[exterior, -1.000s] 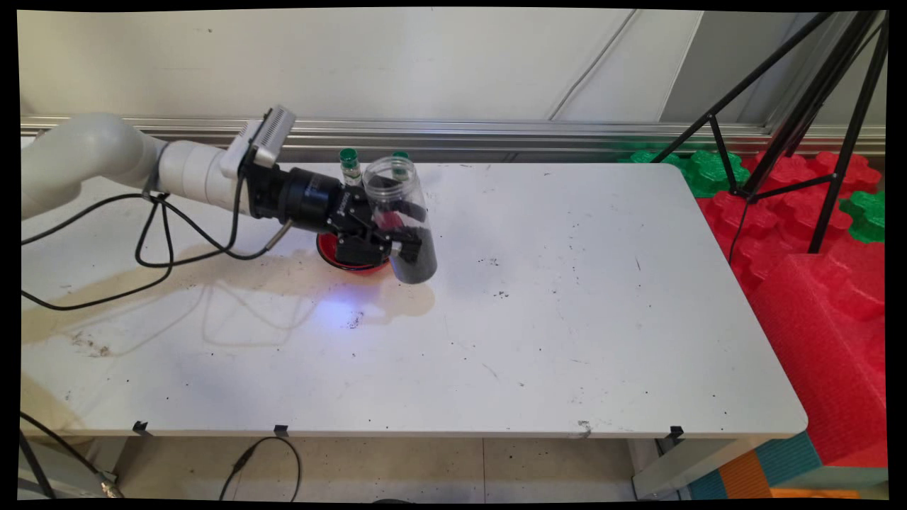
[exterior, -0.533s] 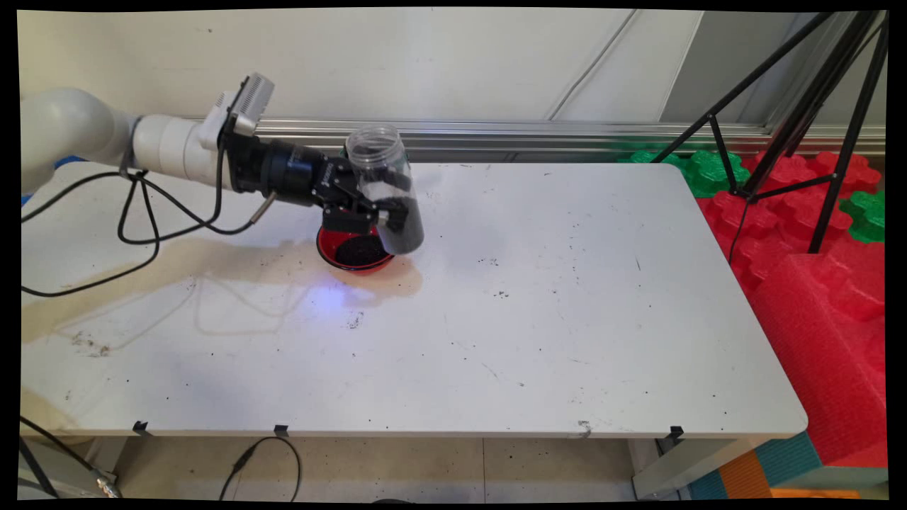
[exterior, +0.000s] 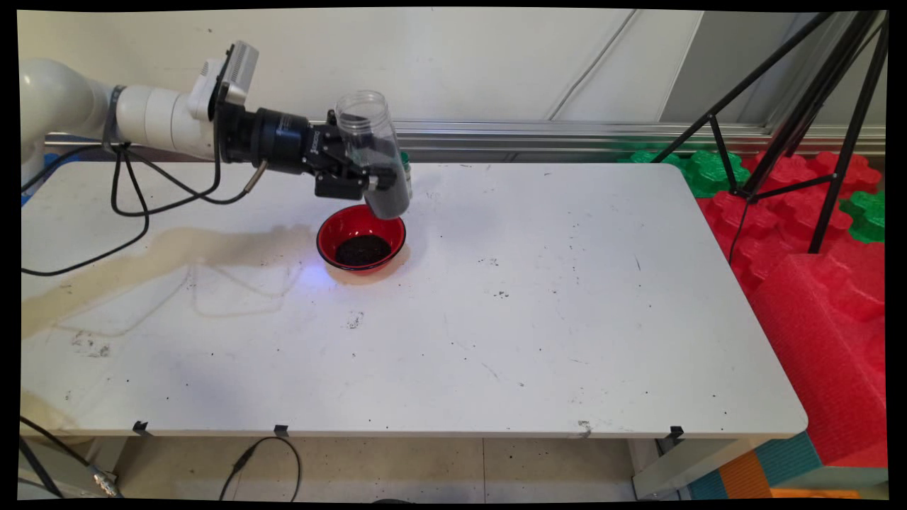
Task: Pour the black seasoning powder in the red bowl
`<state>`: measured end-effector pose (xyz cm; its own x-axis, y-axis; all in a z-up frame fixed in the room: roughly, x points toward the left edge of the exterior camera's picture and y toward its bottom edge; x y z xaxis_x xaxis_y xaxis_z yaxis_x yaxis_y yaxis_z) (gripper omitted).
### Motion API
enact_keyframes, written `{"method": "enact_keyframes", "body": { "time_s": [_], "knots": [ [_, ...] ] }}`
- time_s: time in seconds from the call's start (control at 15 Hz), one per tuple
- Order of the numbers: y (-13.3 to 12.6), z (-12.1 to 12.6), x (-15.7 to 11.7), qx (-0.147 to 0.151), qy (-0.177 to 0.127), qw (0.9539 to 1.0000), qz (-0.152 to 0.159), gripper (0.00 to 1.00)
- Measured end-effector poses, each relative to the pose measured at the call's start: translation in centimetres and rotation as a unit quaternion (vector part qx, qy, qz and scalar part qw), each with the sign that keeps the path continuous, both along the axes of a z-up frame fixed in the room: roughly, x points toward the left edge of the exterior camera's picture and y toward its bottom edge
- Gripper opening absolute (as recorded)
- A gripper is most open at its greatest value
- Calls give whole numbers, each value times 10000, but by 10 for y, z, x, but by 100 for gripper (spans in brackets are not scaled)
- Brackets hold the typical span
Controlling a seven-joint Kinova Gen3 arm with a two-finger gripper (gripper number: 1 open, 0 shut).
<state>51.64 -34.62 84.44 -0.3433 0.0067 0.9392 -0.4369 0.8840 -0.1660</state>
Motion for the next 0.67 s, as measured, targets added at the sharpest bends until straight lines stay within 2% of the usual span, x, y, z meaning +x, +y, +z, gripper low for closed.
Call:
{"method": "enact_keyframes", "body": {
  "time_s": [0.33,0.67],
  "knots": [
    [-16,8,15,-298,-295,9989,214,0],
    [-31,9,28,-655,-672,9951,310,0]
  ]
}}
